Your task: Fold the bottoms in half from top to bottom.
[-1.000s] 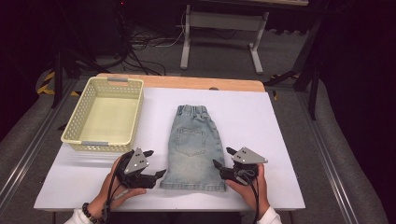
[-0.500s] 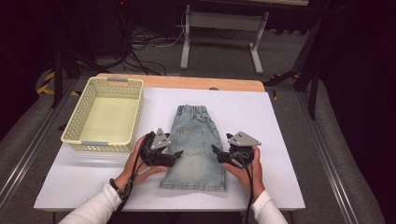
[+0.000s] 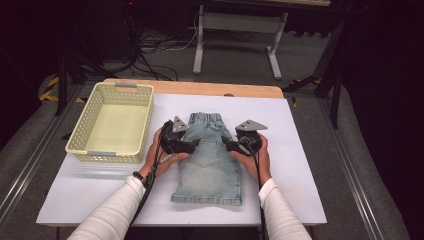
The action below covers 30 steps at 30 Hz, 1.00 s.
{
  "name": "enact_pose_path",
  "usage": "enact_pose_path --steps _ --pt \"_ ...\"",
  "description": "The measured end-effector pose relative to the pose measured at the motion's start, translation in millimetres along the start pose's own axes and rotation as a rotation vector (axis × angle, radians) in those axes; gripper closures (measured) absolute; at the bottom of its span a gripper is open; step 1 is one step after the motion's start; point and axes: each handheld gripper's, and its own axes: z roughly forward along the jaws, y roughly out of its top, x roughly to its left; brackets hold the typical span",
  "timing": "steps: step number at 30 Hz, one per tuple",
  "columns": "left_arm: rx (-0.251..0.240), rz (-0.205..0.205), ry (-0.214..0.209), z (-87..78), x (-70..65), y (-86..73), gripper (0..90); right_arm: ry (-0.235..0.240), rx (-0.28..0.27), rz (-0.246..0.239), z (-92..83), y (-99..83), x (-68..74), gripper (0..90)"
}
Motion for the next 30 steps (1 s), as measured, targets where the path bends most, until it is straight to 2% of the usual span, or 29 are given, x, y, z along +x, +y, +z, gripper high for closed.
enact_pose_path --steps 2,5,7,9,13,14,17,19,20,21,23,27,30 --pt "0.0 -0.009 0.015 4.0 3.3 4.7 22.3 -0.006 0.033 0.007 8.8 4.1 -3.3 34.3" --pt "0.006 -0.026 0.019 9.5 6.8 8.2 23.2 -0.013 0.053 0.028 19.2 12.2 -8.7 34.5" --pt "0.019 -0.041 0.036 16.0 11.6 10.1 23.2 -0.014 0.054 0.041 23.2 16.6 -10.5 34.8" --pt "0.036 -0.064 0.027 21.4 15.2 10.9 23.2 -0.023 0.061 0.039 27.5 21.4 -10.2 35.6" --pt "0.058 -0.082 0.026 28.6 19.4 10.8 21.9 -0.039 0.098 0.033 37.3 26.9 -9.7 35.4" --pt "0.075 -0.107 0.006 33.2 22.2 9.1 21.7 -0.046 0.13 0.037 44.7 28.8 -10.9 34.8" --pt "0.105 -0.148 -0.03 39.6 27.3 5.6 21.9 -0.044 0.171 0.041 54.0 28.3 -13.9 33.6" --pt "0.126 -0.152 -0.062 42.4 27.6 5.1 26.2 -0.027 0.185 0.049 58.8 27.9 -15.6 33.2" --pt "0.126 -0.152 -0.062 42.4 27.6 5.1 29.1 -0.027 0.185 0.049 58.8 27.9 -15.6 33.2" --pt "0.134 -0.13 -0.081 43.4 26.1 6.8 34.7 -0.021 0.19 0.041 62.1 28.1 -15.1 33.6" --pt "0.141 -0.118 -0.072 43.6 25.7 7.6 36.0 -0.015 0.19 0.042 63.3 27.9 -14.9 35.1" --pt "0.154 -0.121 -0.095 43.8 26.9 8.9 41.9 0.096 0.192 0.096 65.5 26.8 -18.7 55.1" --pt "0.159 -0.12 -0.104 43.6 27.2 9.5 43.8 0.105 0.194 0.099 65.4 26.8 -19.0 57.0"
